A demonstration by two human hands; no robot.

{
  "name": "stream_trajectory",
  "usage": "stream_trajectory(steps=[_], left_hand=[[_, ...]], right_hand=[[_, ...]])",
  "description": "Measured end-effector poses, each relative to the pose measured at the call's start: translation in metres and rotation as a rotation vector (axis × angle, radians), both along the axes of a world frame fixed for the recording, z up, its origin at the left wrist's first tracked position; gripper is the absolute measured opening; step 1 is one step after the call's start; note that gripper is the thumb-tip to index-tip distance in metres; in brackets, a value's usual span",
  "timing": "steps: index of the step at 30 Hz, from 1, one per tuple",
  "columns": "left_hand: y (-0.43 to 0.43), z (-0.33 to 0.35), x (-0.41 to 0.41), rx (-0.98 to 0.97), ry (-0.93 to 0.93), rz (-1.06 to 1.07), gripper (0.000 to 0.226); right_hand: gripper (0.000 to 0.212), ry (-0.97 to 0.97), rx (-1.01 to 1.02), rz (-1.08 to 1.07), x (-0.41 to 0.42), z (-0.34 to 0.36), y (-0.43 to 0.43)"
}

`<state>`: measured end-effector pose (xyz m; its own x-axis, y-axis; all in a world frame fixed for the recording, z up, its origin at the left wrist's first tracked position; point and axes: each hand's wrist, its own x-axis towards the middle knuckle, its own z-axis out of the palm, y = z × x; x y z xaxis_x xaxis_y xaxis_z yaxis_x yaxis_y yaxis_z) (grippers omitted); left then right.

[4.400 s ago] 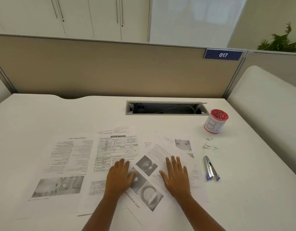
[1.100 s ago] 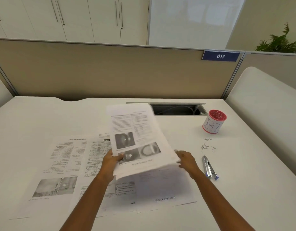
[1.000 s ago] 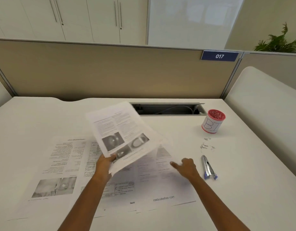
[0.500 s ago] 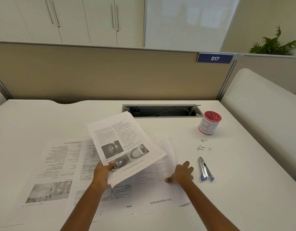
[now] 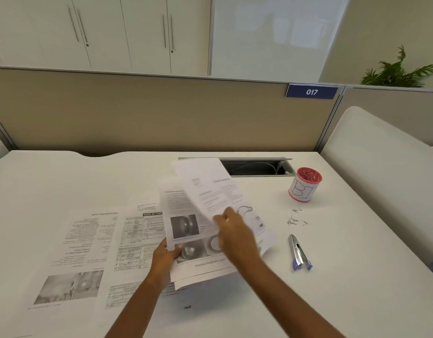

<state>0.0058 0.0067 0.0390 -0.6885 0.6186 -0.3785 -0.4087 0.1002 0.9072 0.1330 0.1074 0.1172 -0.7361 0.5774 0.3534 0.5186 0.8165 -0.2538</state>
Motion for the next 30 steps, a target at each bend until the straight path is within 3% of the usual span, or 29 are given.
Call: stream_trajectory(steps=[4, 8, 11, 14, 17, 25, 30], left_hand=[[0.007, 0.007, 0.012, 0.049, 0.027, -0.07, 0.028], [0.005, 0.014, 0.016, 0.082, 0.042, -0.093, 0.028], [0.003, 0.016, 0.017, 0.091, 0.059, -0.101, 0.027], [0.002, 0.019, 0.017, 0.08, 0.066, -0.087, 0.022], [0.001, 0.017, 0.017, 0.063, 0.054, -0.071, 0.019], [0.002, 0.012, 0.022, 0.095, 0.013, -0.065, 0.02], [0.006, 0.015, 0.028, 0.09, 0.039, -0.085, 0.024]], right_hand=[[0.018, -0.197, -0.08, 0.072, -0.017, -0.018, -0.032], [0.005, -0.231, -0.085, 0.08, -0.019, -0.032, -0.041], [0.022, -0.23, -0.072, 0.075, -0.018, -0.028, -0.04], [0.008, -0.185, -0.121, 0.073, -0.018, -0.025, -0.039], [0.021, -0.25, -0.174, 0.046, -0.016, -0.024, -0.039], [0.022, -0.186, -0.336, 0.011, -0.016, -0.025, -0.035], [0.032, -0.035, -0.568, -0.048, -0.027, -0.02, -0.04]])
